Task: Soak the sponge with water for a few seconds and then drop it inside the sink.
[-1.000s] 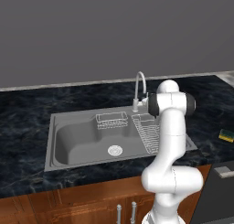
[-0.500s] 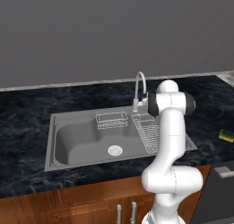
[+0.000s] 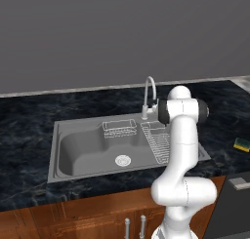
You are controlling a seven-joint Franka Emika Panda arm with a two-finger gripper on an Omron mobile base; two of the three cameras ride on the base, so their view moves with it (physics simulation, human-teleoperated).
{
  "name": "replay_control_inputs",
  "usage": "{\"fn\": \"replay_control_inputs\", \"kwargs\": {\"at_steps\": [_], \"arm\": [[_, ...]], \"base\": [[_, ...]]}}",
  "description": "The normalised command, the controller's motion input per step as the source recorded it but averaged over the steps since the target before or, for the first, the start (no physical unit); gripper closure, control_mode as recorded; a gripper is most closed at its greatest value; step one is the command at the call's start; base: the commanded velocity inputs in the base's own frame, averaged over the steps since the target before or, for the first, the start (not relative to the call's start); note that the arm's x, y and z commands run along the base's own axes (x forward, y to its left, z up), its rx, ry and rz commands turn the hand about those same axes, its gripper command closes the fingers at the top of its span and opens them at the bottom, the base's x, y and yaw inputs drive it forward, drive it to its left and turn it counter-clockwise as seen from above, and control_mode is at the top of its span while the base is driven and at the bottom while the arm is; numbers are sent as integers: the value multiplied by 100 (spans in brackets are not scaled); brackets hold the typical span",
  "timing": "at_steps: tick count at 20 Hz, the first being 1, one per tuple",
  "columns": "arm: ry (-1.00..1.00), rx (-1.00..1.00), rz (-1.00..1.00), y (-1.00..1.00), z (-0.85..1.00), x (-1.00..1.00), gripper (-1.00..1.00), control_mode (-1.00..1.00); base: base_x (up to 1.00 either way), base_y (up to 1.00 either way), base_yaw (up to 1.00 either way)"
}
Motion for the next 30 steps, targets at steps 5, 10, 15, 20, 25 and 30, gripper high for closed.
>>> {"fn": "replay_control_inputs", "kwargs": {"at_steps": [5,10,15,20,25,30], "arm": [[0,7,0,-36,-8,0,-100,-100],[0,7,0,-35,-9,0,-100,-100],[0,8,-1,-39,-14,0,-100,-100],[0,7,-1,-39,-13,0,-100,-100],[0,7,-2,-35,-15,0,-100,-100],[0,5,-2,-32,-11,0,-100,-100]], "base": [[0,0,0],[0,0,0],[0,0,0],[0,0,0],[0,0,0],[0,0,0]]}}
